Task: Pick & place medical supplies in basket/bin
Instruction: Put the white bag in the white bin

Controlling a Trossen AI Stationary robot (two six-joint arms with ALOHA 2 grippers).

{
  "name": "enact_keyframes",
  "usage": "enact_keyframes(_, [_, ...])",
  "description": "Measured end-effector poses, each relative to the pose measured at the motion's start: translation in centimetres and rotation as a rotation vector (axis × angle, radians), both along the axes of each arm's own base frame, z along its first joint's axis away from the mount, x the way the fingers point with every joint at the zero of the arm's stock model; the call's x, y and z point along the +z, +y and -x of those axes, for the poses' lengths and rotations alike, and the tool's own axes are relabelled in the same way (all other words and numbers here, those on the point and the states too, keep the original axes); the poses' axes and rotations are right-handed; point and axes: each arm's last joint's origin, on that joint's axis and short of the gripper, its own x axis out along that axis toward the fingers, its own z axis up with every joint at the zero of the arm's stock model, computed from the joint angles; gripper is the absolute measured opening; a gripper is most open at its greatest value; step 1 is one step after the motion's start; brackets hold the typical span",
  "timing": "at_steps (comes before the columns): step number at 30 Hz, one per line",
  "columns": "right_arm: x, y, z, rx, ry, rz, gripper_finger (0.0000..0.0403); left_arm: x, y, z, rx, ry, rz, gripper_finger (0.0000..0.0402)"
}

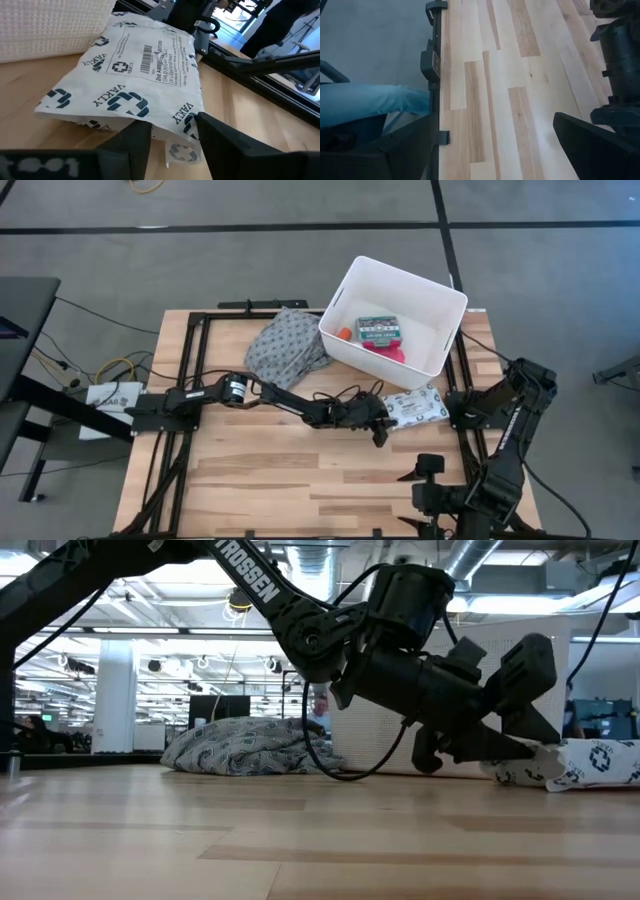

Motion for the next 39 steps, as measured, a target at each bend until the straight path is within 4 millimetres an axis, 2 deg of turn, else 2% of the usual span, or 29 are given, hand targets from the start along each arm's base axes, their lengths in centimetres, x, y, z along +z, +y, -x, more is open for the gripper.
enact_keyframes(5, [0.0,0.0,0.0,0.004,0.0,0.004,0.0392,0.0,0.0,0.0,-0.012,0.003,-0.039,0.0117])
enact_keyframes(12, [0.0,0.0,0.0,0.007,0.001,0.008,0.0392,0.1,0.0,0.0,-0.048,-0.001,-0.057,0.001])
enact_keyframes(21, [-0.1,-0.1,0.0,0.006,0.005,0.014,0.0392,0.7,-0.6,0.0,-0.109,-0.023,-0.037,0.0])
enact_keyframes(25, [-0.1,0.0,0.1,0.007,0.005,0.011,0.0392,2.5,-0.8,0.1,-0.138,-0.046,-0.041,0.0])
enact_keyframes(33, [-0.1,0.0,0.1,0.009,0.006,0.011,0.0393,8.8,-1.6,1.6,-0.188,0.02,-0.179,0.0])
enact_keyframes(39, [-0.1,0.1,0.1,0.0,0.004,0.0,0.0392,11.3,-3.0,2.9,-0.149,0.074,-0.322,0.0])
